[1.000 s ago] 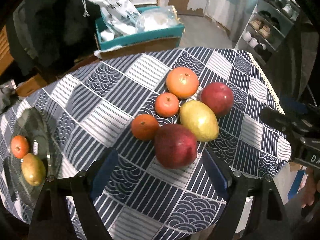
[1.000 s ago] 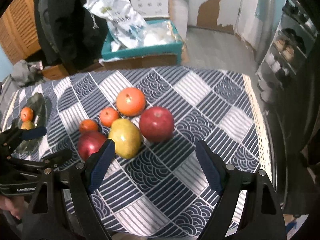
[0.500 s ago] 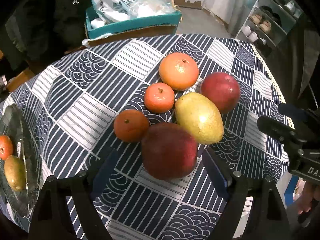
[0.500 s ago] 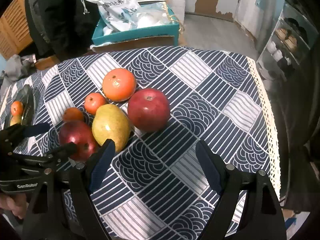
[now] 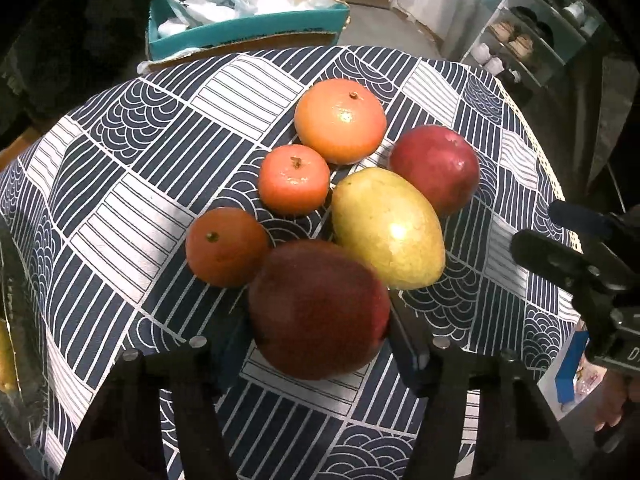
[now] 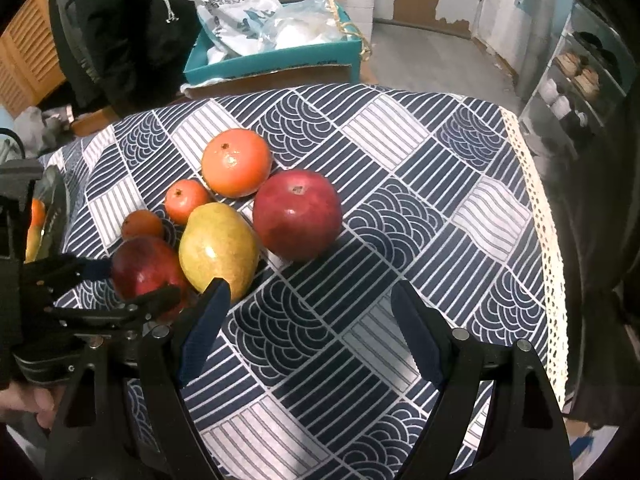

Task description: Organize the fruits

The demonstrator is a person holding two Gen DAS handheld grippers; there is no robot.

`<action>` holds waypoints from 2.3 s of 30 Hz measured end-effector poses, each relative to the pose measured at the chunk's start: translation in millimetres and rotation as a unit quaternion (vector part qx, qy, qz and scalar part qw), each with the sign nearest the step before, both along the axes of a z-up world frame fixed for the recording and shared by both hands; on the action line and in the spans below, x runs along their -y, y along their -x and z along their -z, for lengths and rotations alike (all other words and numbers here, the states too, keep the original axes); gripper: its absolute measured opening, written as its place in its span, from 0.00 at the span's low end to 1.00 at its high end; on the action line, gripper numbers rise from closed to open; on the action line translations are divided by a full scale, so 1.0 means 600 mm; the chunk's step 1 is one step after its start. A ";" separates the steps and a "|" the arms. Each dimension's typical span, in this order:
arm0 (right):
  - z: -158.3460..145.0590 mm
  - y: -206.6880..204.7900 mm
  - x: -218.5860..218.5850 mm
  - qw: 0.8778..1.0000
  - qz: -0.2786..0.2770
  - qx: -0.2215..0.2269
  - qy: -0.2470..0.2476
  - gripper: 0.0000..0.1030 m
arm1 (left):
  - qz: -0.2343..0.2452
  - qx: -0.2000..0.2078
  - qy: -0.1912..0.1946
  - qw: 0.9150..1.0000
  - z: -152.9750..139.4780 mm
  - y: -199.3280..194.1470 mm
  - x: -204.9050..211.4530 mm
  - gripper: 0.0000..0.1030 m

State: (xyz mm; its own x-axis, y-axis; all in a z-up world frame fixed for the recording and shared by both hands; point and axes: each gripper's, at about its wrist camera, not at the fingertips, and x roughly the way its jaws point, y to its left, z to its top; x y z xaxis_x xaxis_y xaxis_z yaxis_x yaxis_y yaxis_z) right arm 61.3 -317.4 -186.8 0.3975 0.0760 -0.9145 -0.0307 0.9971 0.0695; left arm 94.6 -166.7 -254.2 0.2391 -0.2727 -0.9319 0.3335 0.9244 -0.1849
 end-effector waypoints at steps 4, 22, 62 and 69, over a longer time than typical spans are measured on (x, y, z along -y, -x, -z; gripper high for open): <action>0.006 -0.006 -0.012 1.000 -0.012 -0.004 -0.014 0.81 | 0.000 0.002 -0.010 1.000 -0.004 0.005 -0.005 0.61; 0.056 -0.052 -0.089 0.996 -0.065 -0.049 -0.039 0.80 | -0.035 0.020 -0.024 0.999 -0.041 0.021 -0.090 0.61; 0.048 -0.054 -0.138 0.997 -0.075 -0.006 -0.016 0.66 | -0.068 0.037 -0.016 0.997 -0.072 0.024 -0.152 0.61; -0.004 -0.040 -0.150 0.996 -0.082 0.030 -0.012 0.66 | -0.077 0.061 -0.006 0.995 -0.113 0.033 -0.166 0.61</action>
